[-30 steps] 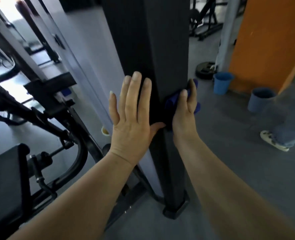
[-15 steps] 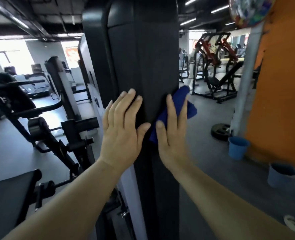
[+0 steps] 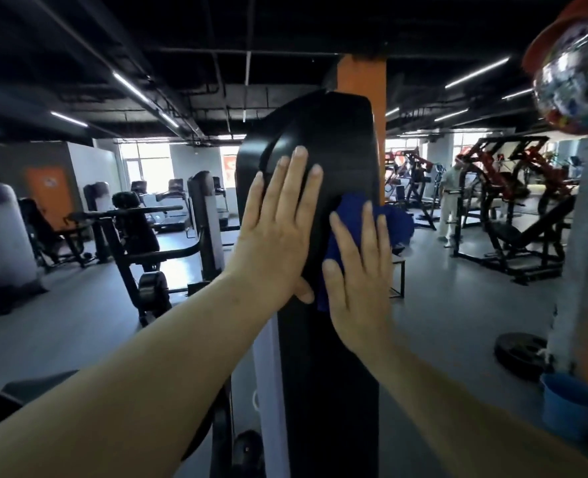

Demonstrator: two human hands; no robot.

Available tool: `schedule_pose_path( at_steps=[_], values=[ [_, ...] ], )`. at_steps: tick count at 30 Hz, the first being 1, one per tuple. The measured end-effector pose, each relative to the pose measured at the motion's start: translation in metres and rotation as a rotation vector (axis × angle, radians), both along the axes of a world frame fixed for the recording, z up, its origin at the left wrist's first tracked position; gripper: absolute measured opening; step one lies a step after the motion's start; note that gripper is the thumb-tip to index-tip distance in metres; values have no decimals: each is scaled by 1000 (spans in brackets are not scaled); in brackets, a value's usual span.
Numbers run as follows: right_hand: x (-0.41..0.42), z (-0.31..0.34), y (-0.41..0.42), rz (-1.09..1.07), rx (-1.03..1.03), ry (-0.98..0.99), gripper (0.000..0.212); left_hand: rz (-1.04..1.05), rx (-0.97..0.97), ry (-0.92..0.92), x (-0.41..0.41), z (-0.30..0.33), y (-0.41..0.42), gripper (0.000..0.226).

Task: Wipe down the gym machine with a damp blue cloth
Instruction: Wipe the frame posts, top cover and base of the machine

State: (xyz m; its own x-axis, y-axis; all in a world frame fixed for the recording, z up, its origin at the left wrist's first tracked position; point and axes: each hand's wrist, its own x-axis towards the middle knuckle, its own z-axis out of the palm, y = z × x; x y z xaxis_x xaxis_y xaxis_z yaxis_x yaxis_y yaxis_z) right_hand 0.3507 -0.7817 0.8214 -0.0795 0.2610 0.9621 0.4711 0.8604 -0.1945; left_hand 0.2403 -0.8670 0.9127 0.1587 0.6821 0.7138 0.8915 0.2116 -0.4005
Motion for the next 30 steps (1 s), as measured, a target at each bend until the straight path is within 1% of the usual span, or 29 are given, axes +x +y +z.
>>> schedule_pose_path(
  at_steps=[3,5,6,8,9,10,11,13,16,18,19,21,22,24,25,28,29,30],
  values=[
    [2,60,8,47,-24,52,53,-34,-35,-14,-3,0,-3,162],
    [-1,86,10,105,-42,132,56,-82,2,-13,-5,9,-4,157],
    [-2,86,9,126,-33,158,58,-155,74,-22,-6,16,-4,145],
    [0,70,9,124,-18,160,60,-299,215,-46,-7,33,-3,110],
    [1,59,7,120,-32,136,59,-320,224,-77,-6,40,-4,105],
    [3,50,6,116,-46,101,58,-317,196,-100,-4,47,-6,110],
    [4,49,6,116,-48,68,55,-285,164,-101,-1,53,-6,119],
    [5,72,10,130,-32,65,48,-209,65,-39,5,62,-1,133],
    [9,121,19,183,-4,119,46,-70,-46,-18,14,79,6,142],
    [9,121,20,223,-10,113,44,-10,-73,-20,19,87,6,146],
    [9,113,19,246,-14,101,45,17,-74,-13,23,88,6,144],
    [11,102,20,319,-2,86,54,63,-47,-15,32,90,7,132],
    [14,106,23,348,21,73,56,85,-28,-18,37,92,7,124],
    [21,132,38,381,60,26,52,154,6,-17,50,94,12,109],
    [25,148,48,430,16,25,48,199,9,-29,58,93,14,106],
    [29,175,66,669,-253,98,44,321,15,-101,74,94,17,105],
    [29,174,66,692,-266,87,46,342,24,-129,78,95,18,103],
    [30,168,65,673,-200,55,48,356,33,-158,82,96,19,101]
  ],
)
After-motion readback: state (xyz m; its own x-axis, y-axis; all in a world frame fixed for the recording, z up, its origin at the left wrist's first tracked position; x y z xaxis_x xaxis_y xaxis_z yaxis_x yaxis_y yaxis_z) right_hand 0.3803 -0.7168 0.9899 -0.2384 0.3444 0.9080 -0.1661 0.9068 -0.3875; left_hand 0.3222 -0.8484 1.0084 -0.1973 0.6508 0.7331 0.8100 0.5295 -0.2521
